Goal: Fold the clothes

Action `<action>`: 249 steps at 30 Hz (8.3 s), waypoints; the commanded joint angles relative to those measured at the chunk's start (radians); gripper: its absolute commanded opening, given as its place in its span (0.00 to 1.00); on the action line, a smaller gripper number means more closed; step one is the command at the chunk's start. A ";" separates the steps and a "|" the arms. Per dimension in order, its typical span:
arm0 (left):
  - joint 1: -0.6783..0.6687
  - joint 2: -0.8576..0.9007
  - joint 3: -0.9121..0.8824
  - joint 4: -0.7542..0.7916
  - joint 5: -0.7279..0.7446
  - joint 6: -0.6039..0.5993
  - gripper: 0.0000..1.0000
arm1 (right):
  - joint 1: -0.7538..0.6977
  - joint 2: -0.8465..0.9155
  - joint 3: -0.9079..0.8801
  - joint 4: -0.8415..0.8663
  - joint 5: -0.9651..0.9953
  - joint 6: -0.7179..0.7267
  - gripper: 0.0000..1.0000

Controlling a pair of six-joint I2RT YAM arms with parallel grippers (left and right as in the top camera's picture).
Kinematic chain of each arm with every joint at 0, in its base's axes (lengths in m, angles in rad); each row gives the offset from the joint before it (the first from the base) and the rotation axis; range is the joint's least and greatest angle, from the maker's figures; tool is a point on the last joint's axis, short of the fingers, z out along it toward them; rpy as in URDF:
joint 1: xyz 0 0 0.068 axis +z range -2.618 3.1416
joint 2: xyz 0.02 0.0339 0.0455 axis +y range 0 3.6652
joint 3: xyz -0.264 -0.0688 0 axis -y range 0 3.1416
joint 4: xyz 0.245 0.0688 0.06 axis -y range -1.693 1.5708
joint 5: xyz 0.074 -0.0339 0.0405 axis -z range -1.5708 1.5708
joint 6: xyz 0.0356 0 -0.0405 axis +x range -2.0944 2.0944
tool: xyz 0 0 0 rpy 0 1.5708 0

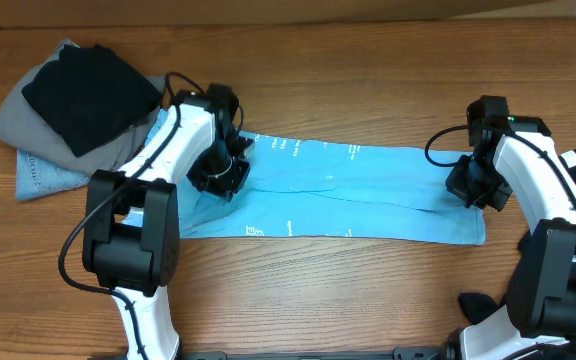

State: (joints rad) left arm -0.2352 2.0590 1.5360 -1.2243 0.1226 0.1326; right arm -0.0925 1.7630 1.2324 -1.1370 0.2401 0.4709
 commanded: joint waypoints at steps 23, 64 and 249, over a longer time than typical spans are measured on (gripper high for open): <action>-0.088 -0.006 0.116 -0.241 0.115 -0.078 0.04 | -0.003 -0.027 0.028 0.006 0.014 0.005 0.04; -0.197 -0.006 0.116 -0.177 0.119 -0.159 0.38 | -0.003 -0.027 0.028 0.006 0.022 0.001 0.04; 0.179 -0.006 0.045 -0.087 -0.104 -0.125 0.69 | -0.361 0.102 -0.069 0.242 -0.457 -0.280 0.23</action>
State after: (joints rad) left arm -0.0582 2.0571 1.5436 -1.3079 0.0246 -0.0124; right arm -0.4641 1.8622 1.1946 -0.9089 -0.2459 0.1616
